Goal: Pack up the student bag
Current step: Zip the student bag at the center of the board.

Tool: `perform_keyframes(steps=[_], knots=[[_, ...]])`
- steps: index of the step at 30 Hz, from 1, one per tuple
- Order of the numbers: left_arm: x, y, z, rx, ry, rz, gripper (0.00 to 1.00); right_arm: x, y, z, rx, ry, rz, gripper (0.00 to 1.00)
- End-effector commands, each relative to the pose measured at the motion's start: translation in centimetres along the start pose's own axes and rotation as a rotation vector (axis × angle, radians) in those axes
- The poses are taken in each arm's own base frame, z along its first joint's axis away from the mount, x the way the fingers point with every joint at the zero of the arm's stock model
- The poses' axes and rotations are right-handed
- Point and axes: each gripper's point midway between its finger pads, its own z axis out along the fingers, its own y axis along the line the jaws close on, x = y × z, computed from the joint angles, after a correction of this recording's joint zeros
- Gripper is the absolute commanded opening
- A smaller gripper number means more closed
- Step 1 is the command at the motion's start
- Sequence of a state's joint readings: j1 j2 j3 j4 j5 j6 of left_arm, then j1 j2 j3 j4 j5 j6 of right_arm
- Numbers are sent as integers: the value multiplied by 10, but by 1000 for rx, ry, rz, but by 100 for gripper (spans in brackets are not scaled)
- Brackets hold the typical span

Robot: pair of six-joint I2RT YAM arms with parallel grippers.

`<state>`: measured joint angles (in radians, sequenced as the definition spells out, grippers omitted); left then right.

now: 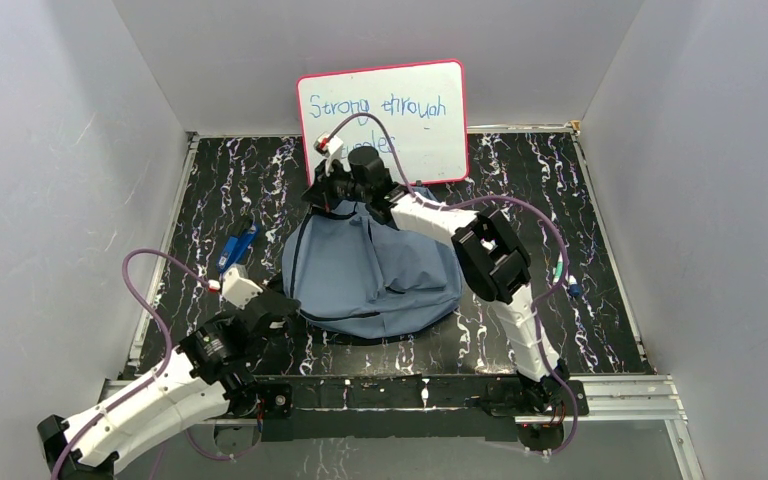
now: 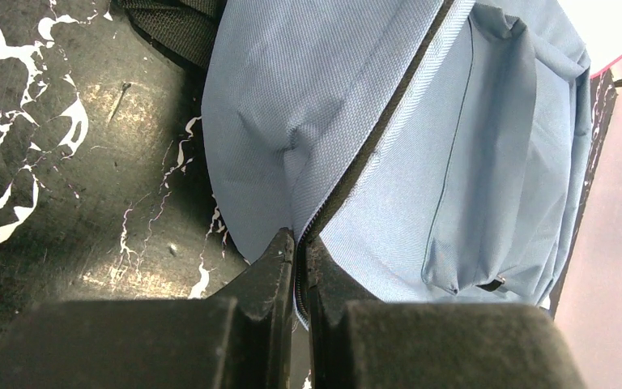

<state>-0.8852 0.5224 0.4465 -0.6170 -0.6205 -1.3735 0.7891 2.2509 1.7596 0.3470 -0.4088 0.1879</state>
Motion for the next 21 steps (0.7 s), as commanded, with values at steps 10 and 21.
perform_keyframes(steps=[10, 21], knots=[[-8, 22, -15, -74, 6, 23, 0, -47, -105, -39, 355, -99, -110, 0], [-40, -19, -38, 51, -46, 121, 40, -85, -23, -66, 67, -154, -179, 0]])
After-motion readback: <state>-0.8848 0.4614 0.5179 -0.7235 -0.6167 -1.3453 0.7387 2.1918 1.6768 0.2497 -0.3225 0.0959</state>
